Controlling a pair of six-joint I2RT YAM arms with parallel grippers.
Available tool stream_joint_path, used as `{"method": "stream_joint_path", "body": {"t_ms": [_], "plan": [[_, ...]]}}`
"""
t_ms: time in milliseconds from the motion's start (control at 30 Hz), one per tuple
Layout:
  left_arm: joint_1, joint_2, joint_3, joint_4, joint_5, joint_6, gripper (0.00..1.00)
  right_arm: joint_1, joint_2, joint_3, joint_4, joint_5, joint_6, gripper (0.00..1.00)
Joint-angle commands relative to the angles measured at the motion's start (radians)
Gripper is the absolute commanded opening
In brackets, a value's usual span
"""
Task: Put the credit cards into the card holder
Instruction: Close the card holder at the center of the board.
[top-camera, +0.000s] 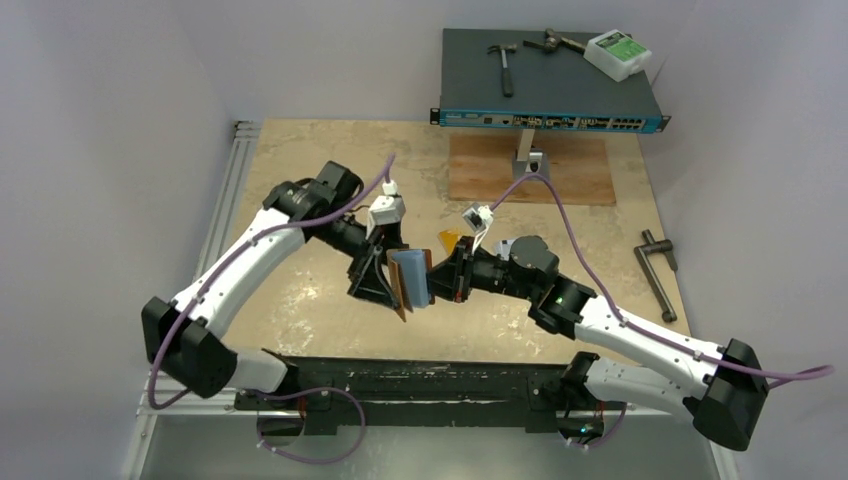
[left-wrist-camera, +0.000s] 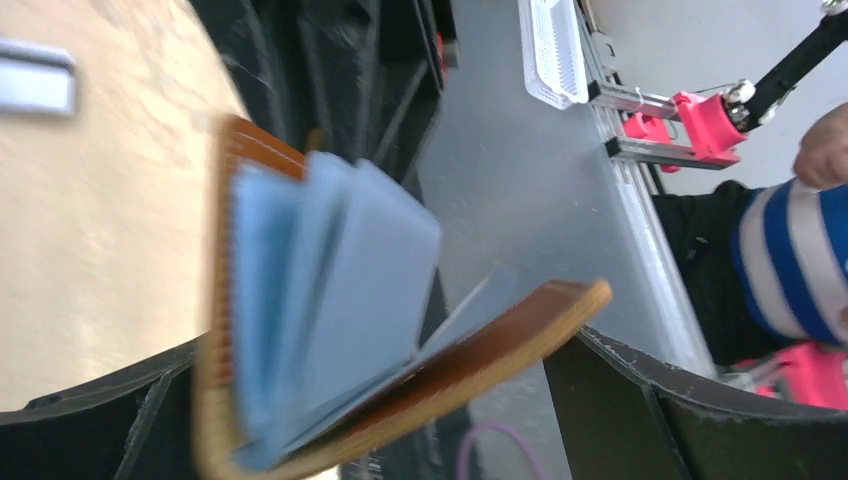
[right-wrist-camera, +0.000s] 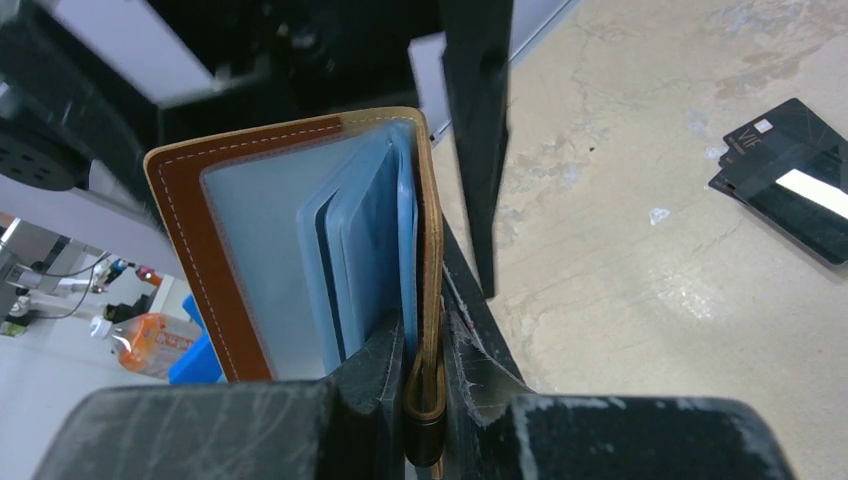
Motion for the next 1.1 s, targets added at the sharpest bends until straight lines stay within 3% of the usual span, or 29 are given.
{"method": "stream_joint_path", "body": {"t_ms": [0, 233, 500, 900, 1000, 1067], "plan": [[-0.06, -0.122, -0.076, 0.367, -0.216, -0.548, 1.0, 0.005, -0.02, 0.062, 0.035, -0.017, -0.035, 0.0], [-0.066, -0.165, -0.1, 0.372, -0.219, -0.516, 1.0, 0.005, -0.011, 0.07, 0.007, -0.08, -0.06, 0.0], [-0.058, -0.1, -0.051, 0.277, -0.206, -0.374, 0.99, 0.005, -0.066, 0.053, -0.028, -0.139, -0.081, 0.0], [-0.05, -0.076, -0.007, 0.266, -0.2, -0.334, 1.0, 0.005, -0.028, 0.041, 0.008, -0.21, -0.098, 0.0], [-0.047, -0.064, -0.011, 0.228, -0.167, -0.317, 0.87, 0.005, -0.034, 0.042, -0.005, -0.204, -0.115, 0.0], [-0.047, -0.055, -0.001, 0.189, -0.148, -0.288, 0.66, 0.005, -0.037, 0.042, -0.01, -0.199, -0.12, 0.0]]}}
